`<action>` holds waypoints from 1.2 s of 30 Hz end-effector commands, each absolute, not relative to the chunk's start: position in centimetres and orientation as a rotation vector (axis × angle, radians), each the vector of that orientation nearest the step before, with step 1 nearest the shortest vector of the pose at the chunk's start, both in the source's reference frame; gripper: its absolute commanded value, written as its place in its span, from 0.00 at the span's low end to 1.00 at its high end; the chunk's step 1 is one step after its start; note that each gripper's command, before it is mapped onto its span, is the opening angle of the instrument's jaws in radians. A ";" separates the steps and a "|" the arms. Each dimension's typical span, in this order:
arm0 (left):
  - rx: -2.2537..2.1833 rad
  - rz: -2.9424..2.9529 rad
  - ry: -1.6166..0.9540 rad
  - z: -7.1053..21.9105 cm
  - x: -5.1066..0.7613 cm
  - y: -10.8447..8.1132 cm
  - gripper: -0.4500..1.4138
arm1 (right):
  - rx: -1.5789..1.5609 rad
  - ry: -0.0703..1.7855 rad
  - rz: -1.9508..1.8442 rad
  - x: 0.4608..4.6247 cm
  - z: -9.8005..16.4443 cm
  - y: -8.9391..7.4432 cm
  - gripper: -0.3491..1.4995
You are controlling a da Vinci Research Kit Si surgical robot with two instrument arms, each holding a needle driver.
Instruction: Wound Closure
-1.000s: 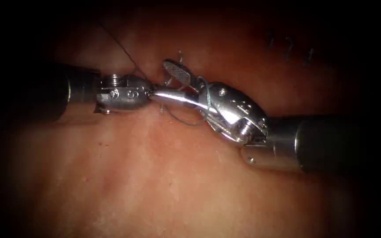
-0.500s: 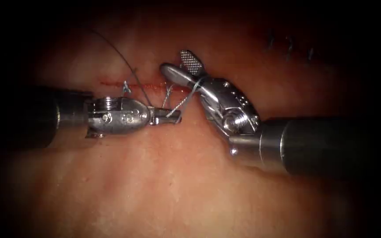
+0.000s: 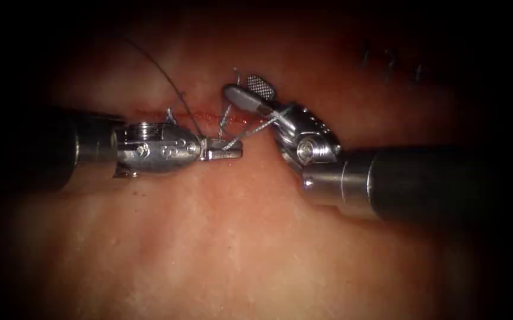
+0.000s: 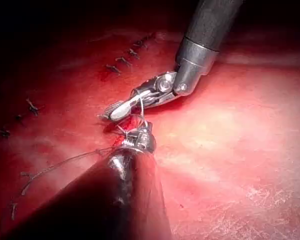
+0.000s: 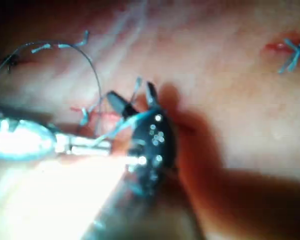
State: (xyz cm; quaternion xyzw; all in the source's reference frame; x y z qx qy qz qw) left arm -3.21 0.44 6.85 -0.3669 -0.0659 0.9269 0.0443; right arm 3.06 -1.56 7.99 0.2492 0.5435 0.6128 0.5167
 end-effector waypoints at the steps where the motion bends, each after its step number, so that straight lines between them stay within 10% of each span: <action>1: -1.124 2.833 -0.198 6.9 -3.26 0.5 0.00 | 0.602 1.309 1.466 3.17 8.0 -1.5 0.71; 28: -1.124 2.838 -0.191 6.9 -3.22 0.4 0.00 | 0.646 1.313 1.483 3.34 8.1 -1.5 0.64; 31: -1.118 2.845 -0.193 7.0 -3.20 0.4 0.00 | 0.627 1.315 1.493 3.34 8.1 -1.5 0.46; 33: -1.118 2.846 -0.191 7.0 -3.19 0.4 0.00 | 0.615 1.334 1.478 3.34 8.1 -1.5 0.04; 36: -1.119 2.848 -0.189 7.0 -3.19 0.4 0.00 | 0.595 1.344 1.456 3.34 8.1 -1.4 0.00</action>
